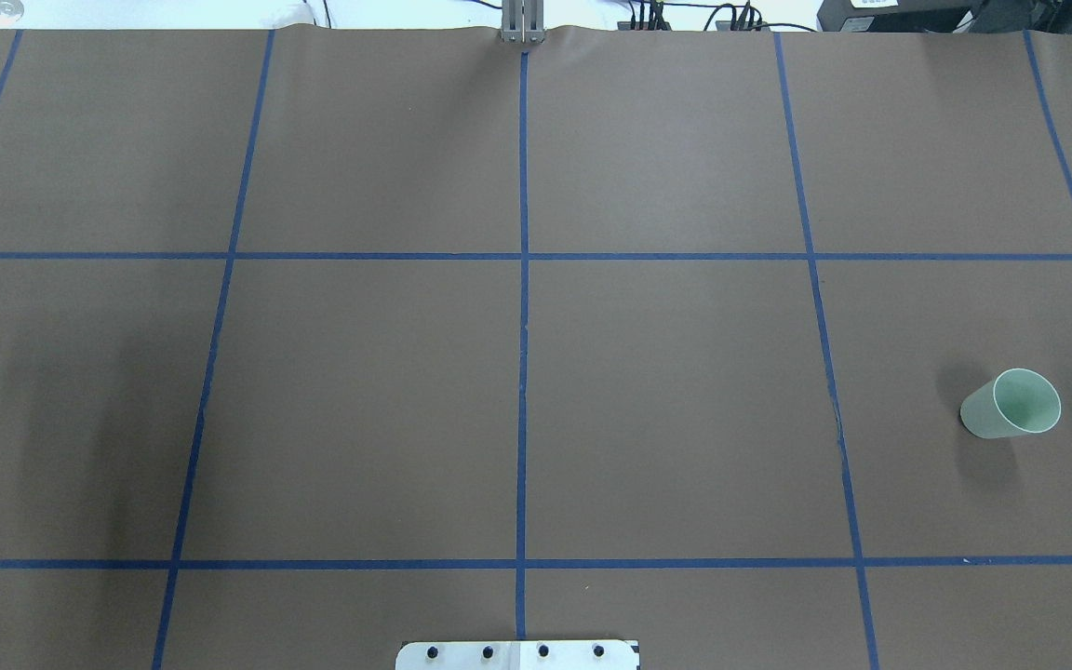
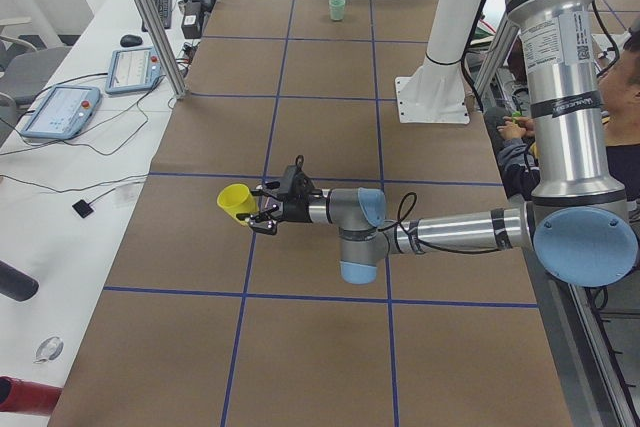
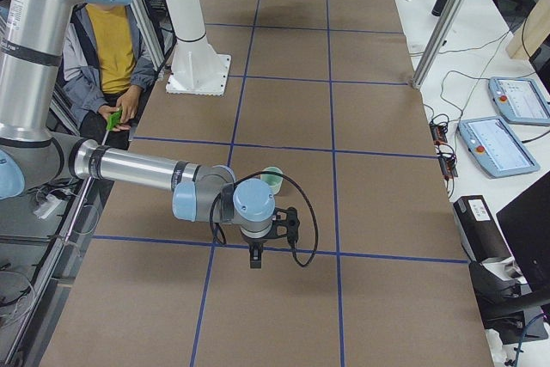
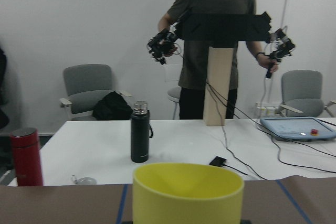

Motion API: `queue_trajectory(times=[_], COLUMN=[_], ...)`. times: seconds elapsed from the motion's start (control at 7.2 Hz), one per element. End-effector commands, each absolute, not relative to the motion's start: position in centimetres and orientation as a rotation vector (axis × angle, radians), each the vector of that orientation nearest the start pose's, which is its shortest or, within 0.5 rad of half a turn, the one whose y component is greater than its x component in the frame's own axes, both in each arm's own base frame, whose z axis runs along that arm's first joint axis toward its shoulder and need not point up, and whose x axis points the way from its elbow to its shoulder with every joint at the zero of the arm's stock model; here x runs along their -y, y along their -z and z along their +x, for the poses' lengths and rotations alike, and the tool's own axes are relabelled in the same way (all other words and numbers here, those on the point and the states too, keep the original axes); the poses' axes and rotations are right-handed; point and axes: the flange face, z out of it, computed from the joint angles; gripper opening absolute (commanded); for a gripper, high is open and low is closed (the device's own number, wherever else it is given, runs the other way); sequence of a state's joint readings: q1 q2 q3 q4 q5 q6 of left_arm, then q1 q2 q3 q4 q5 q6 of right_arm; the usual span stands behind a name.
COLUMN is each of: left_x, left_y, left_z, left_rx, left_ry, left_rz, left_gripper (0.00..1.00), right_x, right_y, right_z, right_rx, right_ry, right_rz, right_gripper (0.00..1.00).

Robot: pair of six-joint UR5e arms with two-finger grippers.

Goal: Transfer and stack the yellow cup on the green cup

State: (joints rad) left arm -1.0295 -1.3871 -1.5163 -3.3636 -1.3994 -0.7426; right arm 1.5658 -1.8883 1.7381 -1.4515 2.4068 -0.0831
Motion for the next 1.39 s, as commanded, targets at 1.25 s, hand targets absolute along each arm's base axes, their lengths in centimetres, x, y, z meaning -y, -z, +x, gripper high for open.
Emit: queue_trajectory(times=[1.25], left_x=[41.0], left_y=[-30.1], left_z=[34.7], left_rx=[-1.616], left_ry=[-0.630], left_rz=[1.411], left_gripper=[0.00], right_x=[41.7], right_y=[-51.9], right_z=[6.4], right_rx=[0.900], right_ry=[0.137], right_rz=[0.326], right_gripper=[1.00])
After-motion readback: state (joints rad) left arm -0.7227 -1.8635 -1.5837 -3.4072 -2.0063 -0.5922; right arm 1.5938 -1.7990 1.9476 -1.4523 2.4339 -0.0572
